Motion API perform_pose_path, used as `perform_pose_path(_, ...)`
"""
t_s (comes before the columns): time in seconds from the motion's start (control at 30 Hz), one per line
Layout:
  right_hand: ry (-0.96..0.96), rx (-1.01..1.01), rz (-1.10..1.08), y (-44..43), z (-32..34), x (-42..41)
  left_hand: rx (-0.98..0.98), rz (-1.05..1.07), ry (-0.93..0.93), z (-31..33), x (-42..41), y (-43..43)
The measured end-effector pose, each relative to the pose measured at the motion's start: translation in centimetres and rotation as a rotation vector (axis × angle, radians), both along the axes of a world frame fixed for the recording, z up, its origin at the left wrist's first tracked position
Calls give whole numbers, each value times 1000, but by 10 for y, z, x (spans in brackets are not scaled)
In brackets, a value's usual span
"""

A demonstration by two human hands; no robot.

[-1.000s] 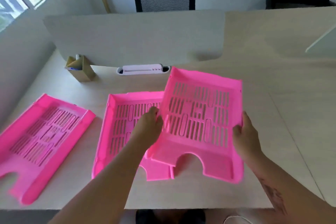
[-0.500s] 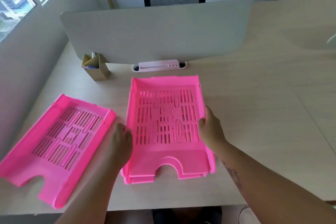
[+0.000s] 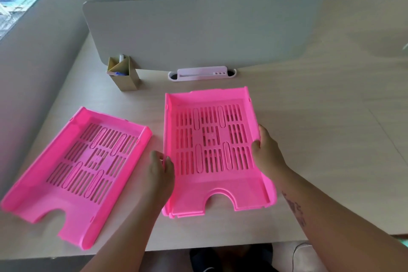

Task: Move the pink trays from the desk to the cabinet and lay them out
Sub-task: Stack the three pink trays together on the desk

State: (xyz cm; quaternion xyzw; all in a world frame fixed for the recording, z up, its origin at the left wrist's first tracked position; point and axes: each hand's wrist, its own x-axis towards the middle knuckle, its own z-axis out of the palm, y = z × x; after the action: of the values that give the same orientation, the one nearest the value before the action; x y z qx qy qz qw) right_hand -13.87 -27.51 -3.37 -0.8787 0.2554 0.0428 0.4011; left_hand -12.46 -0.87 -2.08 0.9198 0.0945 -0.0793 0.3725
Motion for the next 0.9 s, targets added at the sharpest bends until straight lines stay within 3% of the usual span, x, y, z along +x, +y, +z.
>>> perform_pose_path(0.37, 41, 37, 76, -2, 5, -1, -63, 4, 66, 7, -6, -1)
perform_pose_path(0.57, -194, -367, 269, 14, 26, 11, -14, 76, -35, 31, -12, 21)
perform_pose_path(0.63, -280, -394, 396, 36, 36, 21, 45, 111, -74, 34, -20, 36)
perform_pose_path(0.8, -370, -245, 632, 121, 57, 28, 138, 185, -121, 43, -46, 86)
perform_pose_path(0.9, -332, -51, 615, 178, 69, 23, 242, 199, -115, 49, -49, 130)
